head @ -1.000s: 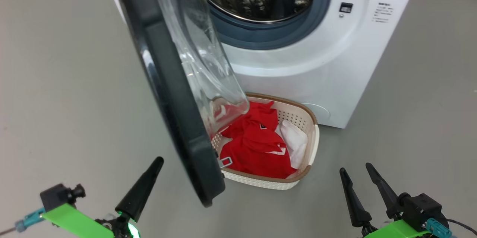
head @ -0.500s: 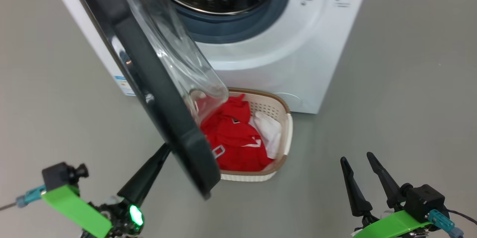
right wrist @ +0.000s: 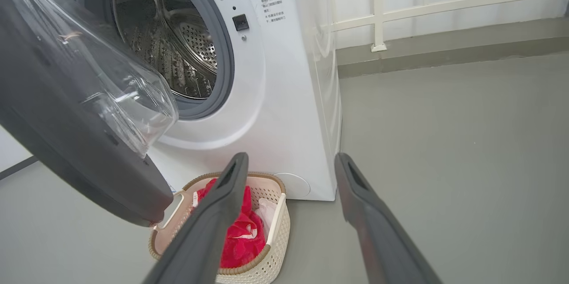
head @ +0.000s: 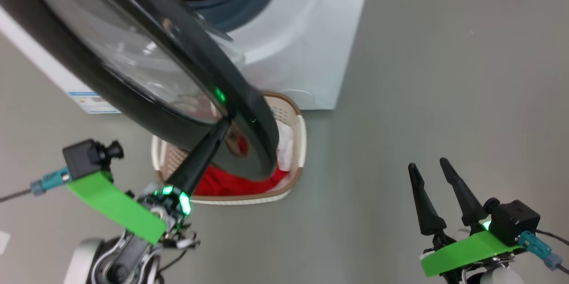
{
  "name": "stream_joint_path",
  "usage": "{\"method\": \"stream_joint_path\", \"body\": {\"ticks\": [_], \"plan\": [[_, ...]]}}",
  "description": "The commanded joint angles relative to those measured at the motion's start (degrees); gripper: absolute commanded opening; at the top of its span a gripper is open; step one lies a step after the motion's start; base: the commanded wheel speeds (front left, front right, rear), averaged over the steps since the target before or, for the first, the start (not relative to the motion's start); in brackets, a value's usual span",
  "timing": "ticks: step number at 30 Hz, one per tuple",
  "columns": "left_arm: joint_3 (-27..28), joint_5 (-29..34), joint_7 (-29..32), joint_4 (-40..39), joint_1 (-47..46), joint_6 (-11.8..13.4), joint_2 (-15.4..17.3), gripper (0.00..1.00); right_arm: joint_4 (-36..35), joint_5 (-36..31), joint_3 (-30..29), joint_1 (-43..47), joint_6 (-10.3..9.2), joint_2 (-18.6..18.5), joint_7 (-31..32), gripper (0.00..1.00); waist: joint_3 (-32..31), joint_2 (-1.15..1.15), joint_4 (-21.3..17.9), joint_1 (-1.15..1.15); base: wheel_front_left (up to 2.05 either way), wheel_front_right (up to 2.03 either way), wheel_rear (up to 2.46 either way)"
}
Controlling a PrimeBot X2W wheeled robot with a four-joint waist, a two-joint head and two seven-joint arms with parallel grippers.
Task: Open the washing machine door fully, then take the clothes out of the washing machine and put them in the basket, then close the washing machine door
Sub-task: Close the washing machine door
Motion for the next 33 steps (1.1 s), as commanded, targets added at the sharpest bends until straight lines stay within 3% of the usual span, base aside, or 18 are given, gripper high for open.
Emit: {"method": "stream_joint_path", "body": {"ticks": [1,18,33], "plan": [[0.53,1.0,-2.39,-0.78,-3.92,-0.34,1.15,0.0,-1.74,0.59,1.03,-2.0,0.42,-0.59,-0.37,1.0,3.08,0.0,-3.73,0.0,0.0,0.0,0.0],[-12.3,6.74,-27.03,12.58,-21.91,-0.34,9.93,0.0,-2.55,3.7,1.98,-4.62,0.42,-0.59,-0.37,1.0,8.38,0.0,-11.39,0.0,0.0,0.0,0.0],[-21.3,3.38,-36.39,23.44,-32.58,-0.34,14.97,0.0,-2.4,4.75,2.54,-4.23,0.42,-0.59,-0.37,1.0,8.21,0.0,-14.07,0.0,0.0,0.0,0.0]]}}
